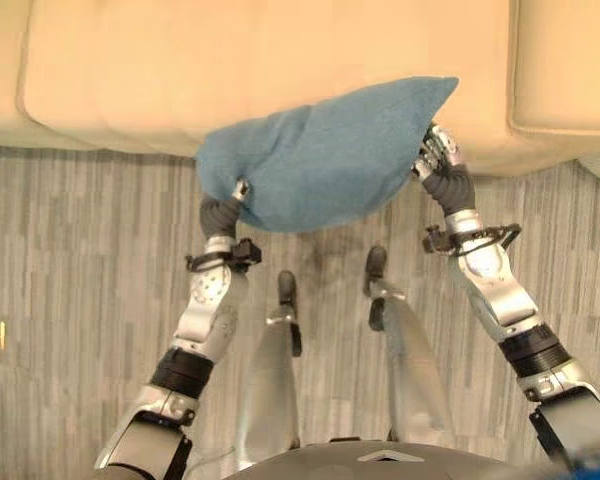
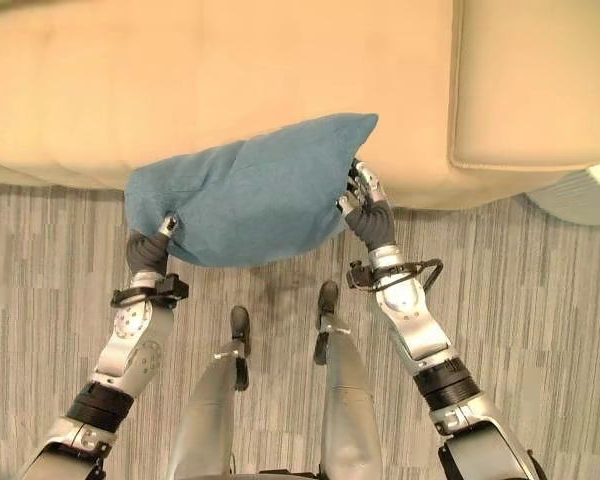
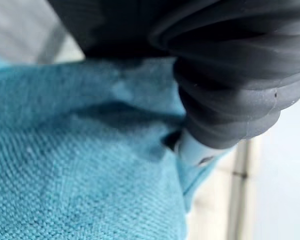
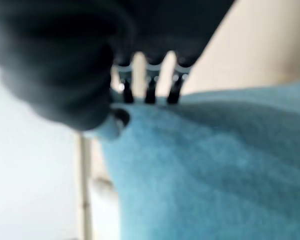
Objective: Pick up all the scattered cushions and arrange them neatly on the sofa.
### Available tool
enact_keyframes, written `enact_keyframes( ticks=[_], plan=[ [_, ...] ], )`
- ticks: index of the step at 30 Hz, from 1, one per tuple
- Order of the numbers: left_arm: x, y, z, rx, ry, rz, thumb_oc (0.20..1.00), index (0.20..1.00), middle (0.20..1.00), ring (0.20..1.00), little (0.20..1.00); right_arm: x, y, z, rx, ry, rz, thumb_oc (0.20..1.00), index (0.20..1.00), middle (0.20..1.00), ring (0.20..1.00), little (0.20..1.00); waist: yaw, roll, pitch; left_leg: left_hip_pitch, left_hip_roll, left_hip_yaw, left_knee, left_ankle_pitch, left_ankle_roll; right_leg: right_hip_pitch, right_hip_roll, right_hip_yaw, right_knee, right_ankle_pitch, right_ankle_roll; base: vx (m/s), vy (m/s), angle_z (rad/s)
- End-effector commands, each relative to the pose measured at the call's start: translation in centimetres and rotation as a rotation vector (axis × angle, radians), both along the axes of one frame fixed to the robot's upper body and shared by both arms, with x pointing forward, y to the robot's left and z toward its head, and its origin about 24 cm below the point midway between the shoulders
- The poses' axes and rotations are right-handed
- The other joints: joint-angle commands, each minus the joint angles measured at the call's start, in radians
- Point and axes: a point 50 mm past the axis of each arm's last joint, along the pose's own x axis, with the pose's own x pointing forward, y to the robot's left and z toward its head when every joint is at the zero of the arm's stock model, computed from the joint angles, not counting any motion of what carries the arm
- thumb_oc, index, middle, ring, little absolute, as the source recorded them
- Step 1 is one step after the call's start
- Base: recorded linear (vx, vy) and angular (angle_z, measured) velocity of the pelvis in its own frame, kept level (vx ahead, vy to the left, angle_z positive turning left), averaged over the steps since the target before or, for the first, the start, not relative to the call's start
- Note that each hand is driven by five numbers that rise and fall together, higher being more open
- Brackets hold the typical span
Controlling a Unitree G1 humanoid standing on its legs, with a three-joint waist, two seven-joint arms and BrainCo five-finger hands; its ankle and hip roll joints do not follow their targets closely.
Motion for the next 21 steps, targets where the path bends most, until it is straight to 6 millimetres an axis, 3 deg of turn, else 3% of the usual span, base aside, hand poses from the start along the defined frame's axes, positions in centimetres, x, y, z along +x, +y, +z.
enact_keyframes(
  ticks=[1,2,8,14,18,21],
  plan=[
    [-0.3,-3.2,4.5,0.008,-0.274,-0.205,0.2,0.2,0.2,0.2,0.2,-1.4,2.1,2.4,-0.004,-0.165,0.14,0.2,0.2,0.2,0.2,0.2,-0.018,0.023,-0.101,0.08,0.003,0.02,-0.077,0.079,-0.023,0.156,0.025,0.012,-0.076,-0.012,0.095,0.22,-0.001,0.01],
    [-0.7,-3.1,4.0,-0.005,-0.259,-0.22,0.2,0.2,0.2,0.2,0.2,-1.6,2.0,1.3,-0.033,-0.124,0.142,0.2,0.2,0.2,0.2,0.2,-0.02,0.024,-0.126,0.153,0.004,0.024,-0.108,0.084,-0.026,0.235,0.034,0.007,-0.109,-0.012,0.097,0.15,-0.013,0.0],
    [-1.3,-3.1,4.3,0.03,-0.273,-0.24,0.2,0.2,0.2,0.2,0.2,-2.3,1.0,-0.3,-0.053,-0.058,0.124,0.2,0.2,0.2,0.2,0.2,-0.034,0.021,-0.195,0.301,0.015,0.05,-0.152,0.084,-0.04,0.406,0.058,0.013,-0.192,-0.022,0.095,0.1,-0.04,0.02],
    [-1.7,-3.2,3.9,0.021,-0.259,-0.259,0.2,0.2,0.2,0.2,0.2,-2.9,0.2,-1.3,-0.067,-0.015,0.107,0.2,0.2,0.2,0.2,0.2,-0.037,0.006,-0.234,0.354,0.027,0.071,-0.118,0.091,-0.057,0.525,0.075,-0.003,-0.264,-0.032,0.086,0.07,-0.064,0.04],
    [-1.9,-3.9,3.7,-0.008,-0.253,-0.292,0.2,0.2,0.2,0.2,0.2,-3.4,-0.8,-2.1,-0.087,0.019,0.078,0.2,0.2,0.2,0.2,0.2,-0.046,-0.015,-0.237,0.34,0.038,0.113,0.004,0.113,-0.066,0.593,0.074,-0.023,-0.29,-0.037,0.073,0.04,-0.046,0.24],
    [-2.0,-4.3,3.4,0.002,-0.237,-0.317,0.2,0.2,0.2,0.2,0.2,-3.8,-1.3,-2.6,-0.077,0.043,0.057,0.2,0.2,0.2,0.2,0.2,-0.049,-0.034,-0.254,0.341,0.012,0.189,-0.042,0.093,-0.038,0.635,0.07,-0.043,-0.332,-0.027,0.083,0.08,-0.004,0.26]
  ],
)
